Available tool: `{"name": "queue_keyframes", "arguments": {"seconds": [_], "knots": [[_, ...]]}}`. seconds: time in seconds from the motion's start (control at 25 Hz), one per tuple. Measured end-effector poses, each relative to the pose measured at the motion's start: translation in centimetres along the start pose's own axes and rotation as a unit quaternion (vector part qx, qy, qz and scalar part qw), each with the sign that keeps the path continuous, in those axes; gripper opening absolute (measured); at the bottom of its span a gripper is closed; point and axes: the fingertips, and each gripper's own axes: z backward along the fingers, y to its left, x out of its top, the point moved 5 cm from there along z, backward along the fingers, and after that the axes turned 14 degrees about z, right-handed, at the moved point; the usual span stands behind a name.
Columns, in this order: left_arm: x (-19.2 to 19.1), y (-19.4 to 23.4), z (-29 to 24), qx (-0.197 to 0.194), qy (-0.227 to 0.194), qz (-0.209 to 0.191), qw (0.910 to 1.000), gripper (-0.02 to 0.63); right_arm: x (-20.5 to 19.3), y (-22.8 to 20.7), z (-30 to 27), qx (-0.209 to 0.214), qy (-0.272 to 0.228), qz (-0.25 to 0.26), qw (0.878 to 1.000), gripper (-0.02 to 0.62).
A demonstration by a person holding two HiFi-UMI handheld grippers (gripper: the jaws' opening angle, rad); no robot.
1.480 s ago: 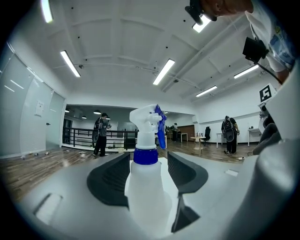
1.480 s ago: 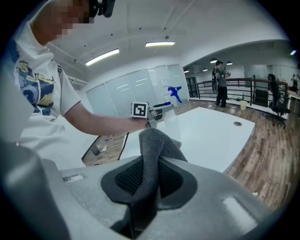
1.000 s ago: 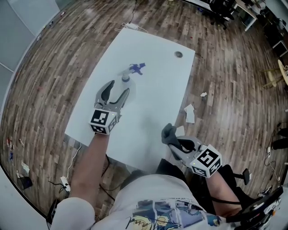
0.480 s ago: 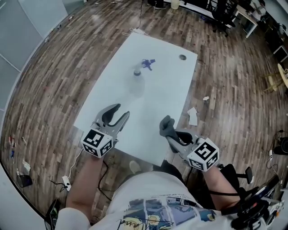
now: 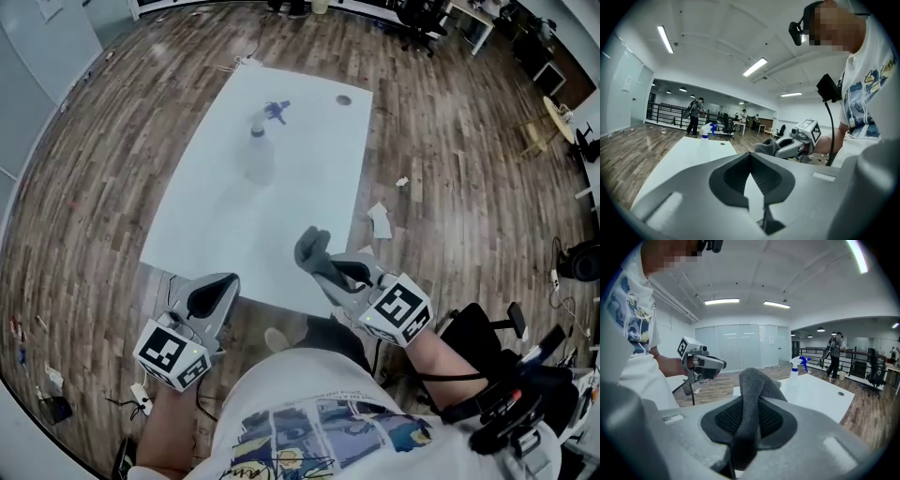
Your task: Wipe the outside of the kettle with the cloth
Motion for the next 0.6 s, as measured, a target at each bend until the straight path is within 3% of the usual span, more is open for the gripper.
{"name": "queue_keyframes", "arguments": {"seconds": [0.24,0.6], "knots": [[-1.5,-2.3,0.6,-0.029,0.02,-0.004,0.9994,0.002,1.1,1.9,0.3,0.0,-0.001,0.013,1.0,0.074],[-1.9,-3.2,1.2,-0.036,0.024,-0.004,0.999,0.002,2.5,3.9,0.6,0.006,-0.01,0.032,0.999,0.072]]}}
